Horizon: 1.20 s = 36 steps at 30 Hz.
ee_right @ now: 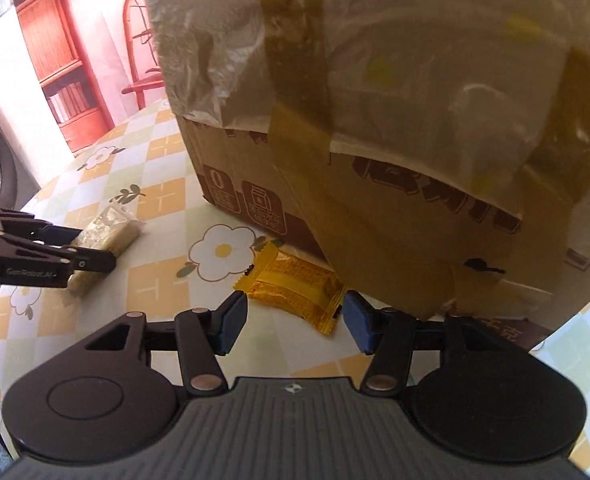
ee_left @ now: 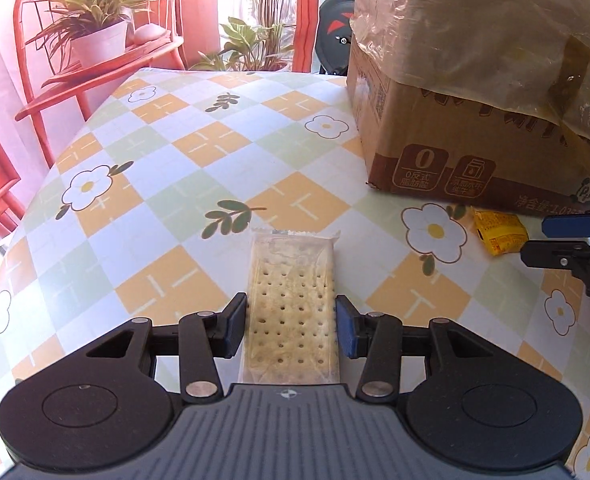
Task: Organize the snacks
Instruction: 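Grasp the white cracker packet with the left gripper, then grasp the yellow packet with the right gripper while the left holds the cracker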
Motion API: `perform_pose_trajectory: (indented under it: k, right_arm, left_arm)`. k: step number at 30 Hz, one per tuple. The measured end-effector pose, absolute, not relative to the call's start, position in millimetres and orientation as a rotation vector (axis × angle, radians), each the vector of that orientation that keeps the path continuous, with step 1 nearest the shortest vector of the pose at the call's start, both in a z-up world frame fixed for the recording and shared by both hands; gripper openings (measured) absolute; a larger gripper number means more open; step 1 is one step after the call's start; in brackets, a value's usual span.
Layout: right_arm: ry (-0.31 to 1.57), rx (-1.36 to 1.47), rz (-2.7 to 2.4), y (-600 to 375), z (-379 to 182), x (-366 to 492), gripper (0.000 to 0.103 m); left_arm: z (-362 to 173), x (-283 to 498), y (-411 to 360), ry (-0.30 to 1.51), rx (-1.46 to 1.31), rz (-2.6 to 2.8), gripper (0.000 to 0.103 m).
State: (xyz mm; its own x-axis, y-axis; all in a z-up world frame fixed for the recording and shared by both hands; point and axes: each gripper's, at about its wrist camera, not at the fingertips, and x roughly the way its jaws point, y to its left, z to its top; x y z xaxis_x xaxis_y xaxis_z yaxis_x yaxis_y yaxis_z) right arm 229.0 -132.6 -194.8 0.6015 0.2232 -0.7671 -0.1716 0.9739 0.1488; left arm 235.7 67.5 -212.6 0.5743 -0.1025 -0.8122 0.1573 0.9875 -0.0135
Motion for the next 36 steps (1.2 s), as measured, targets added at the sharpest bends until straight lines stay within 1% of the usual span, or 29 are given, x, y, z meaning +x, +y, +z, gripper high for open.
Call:
perform_pose_trajectory:
  k: [5, 9, 10, 15, 21, 24, 27, 28, 29, 30, 31, 36]
  right_arm:
    - [0.947, 0.107, 0.202, -135.1, -206.0, 234.6, 0.057]
    - [1.001, 0.137, 0.342, -127.0, -201.8, 223.4, 0.056]
    - [1.007, 0.129, 0.381, -124.1, -199.7, 220.5, 0.055]
    - [0.897, -0.055, 0.34, -112.9, -186.5, 218.9, 0.055]
    - [0.898, -0.06, 0.312, -105.4, -198.9, 241.8, 0.055]
    - [0.912, -0.06, 0.282, -103.1, -205.9, 248.7, 0.055]
    - [0.908, -0.042, 0.266, -107.7, -209.7, 250.3, 0.052]
    - [0.906, -0.041, 0.266, -108.7, -209.1, 249.2, 0.05]
    - [0.903, -0.046, 0.269, -109.6, -208.5, 247.3, 0.048]
    - [0.898, -0.056, 0.276, -109.8, -208.2, 244.3, 0.041]
    - [0.895, -0.067, 0.283, -109.3, -207.9, 241.6, 0.039]
    - [0.857, -0.113, 0.327, -107.9, -210.6, 218.5, 0.037]
  left_arm:
    - [-212.7, 231.1, 66.0, 0.929, 0.059, -0.146, 0.049]
    - [-212.7, 227.9, 67.5, 0.918, 0.044, -0.154, 0.049]
    - [-213.9, 227.8, 68.1, 0.914, 0.04, -0.156, 0.049]
    - [-215.8, 226.9, 68.9, 0.903, 0.027, -0.148, 0.049]
    - [-215.6, 226.1, 68.7, 0.893, -0.002, -0.128, 0.052]
    - [-216.3, 225.5, 64.7, 0.888, 0.026, -0.123, 0.053]
    - [-217.2, 222.8, 62.4, 0.872, 0.051, -0.122, 0.053]
    - [-217.4, 222.0, 62.6, 0.867, 0.056, -0.12, 0.054]
    - [-217.3, 221.4, 62.7, 0.862, 0.057, -0.116, 0.05]
    - [-216.9, 220.8, 62.8, 0.86, 0.056, -0.113, 0.049]
    - [-216.3, 220.2, 63.1, 0.862, 0.055, -0.115, 0.049]
    - [-213.9, 210.3, 55.0, 0.86, 0.08, -0.148, 0.048]
